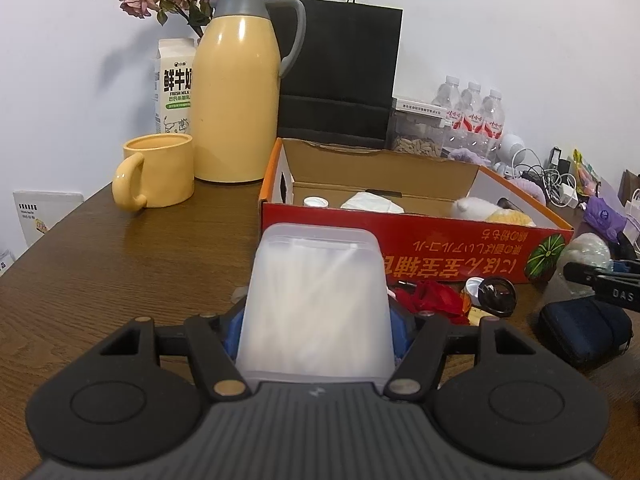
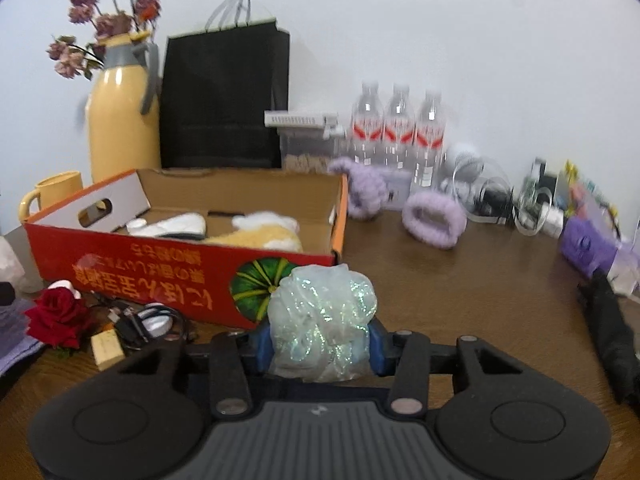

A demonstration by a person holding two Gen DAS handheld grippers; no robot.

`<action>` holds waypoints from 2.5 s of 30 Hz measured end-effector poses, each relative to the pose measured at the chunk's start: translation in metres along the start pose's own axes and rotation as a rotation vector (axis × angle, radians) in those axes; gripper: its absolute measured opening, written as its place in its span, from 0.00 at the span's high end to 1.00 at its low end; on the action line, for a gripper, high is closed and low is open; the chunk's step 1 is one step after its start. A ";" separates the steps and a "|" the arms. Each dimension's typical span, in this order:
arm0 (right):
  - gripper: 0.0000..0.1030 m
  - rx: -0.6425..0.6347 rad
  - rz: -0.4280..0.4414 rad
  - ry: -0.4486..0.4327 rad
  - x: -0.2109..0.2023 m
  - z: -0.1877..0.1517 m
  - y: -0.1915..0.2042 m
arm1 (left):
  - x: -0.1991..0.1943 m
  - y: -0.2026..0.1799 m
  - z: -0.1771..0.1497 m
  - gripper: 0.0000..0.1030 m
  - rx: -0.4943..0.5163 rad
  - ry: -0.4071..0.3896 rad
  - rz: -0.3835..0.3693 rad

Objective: Organize objects
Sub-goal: 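Lower the container into the box with the left tool while the right tool drops the mesh bag in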

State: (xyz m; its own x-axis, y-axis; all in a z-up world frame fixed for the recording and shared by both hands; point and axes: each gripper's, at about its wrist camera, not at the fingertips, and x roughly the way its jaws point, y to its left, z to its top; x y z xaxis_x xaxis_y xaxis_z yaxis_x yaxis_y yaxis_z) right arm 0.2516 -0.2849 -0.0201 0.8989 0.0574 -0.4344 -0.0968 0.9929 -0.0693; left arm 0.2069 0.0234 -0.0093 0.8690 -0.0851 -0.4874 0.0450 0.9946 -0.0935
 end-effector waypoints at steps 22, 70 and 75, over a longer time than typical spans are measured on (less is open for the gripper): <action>0.59 -0.031 0.151 -0.192 -0.025 0.042 0.079 | -0.019 -0.031 0.054 0.36 -0.042 -0.154 -0.035; 0.00 -0.070 0.090 -0.030 0.078 0.084 0.099 | 0.076 -0.027 0.103 0.00 -0.033 -0.154 0.038; 0.00 -0.078 0.094 -0.055 0.056 0.077 0.092 | 0.055 -0.014 0.089 0.00 -0.039 -0.170 0.029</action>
State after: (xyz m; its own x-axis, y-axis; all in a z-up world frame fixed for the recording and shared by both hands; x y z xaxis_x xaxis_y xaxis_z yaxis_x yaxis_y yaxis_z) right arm 0.3257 -0.1822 0.0185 0.9061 0.1573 -0.3926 -0.2127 0.9718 -0.1014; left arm 0.2982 0.0102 0.0425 0.9406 -0.0415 -0.3369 0.0022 0.9932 -0.1162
